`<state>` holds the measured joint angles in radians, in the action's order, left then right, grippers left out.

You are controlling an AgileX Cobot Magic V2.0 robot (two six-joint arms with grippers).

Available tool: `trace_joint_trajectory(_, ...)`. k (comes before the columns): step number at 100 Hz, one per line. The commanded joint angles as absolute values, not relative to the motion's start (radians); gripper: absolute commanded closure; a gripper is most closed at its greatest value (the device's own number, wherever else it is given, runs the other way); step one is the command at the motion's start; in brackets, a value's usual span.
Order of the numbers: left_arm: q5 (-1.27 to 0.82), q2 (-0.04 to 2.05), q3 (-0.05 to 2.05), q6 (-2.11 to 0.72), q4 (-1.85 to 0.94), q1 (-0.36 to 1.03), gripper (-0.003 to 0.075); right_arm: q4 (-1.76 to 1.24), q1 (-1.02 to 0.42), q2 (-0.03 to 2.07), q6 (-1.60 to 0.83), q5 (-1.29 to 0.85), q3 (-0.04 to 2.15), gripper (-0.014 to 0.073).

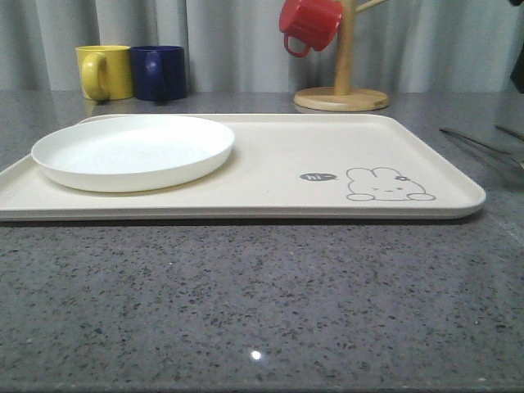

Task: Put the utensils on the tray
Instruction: 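Grasp the silver fork on the table with the right gripper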

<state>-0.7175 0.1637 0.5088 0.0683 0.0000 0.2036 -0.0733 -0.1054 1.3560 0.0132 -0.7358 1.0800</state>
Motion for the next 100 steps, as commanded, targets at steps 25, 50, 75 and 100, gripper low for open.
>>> trace_joint_trajectory(25,-0.646,0.175,0.533,0.077,0.000,0.209,0.0739,-0.074,-0.097,1.669,0.000,-0.973,1.397,0.0222)
trace_joint_trajectory(50,-0.646,0.175,0.533,0.077,0.000,0.209,0.0739,-0.074,-0.087,1.767,0.000,-1.000,1.471,0.0280)
trace_joint_trajectory(75,-0.646,0.175,0.533,0.077,0.000,0.209,0.0739,-0.075,-0.087,1.764,0.000,-0.980,1.471,0.0662)
trace_joint_trajectory(100,-0.646,0.175,0.533,0.077,0.000,0.209,0.0739,-0.074,-0.147,1.692,-0.013,-0.969,1.505,0.0652)
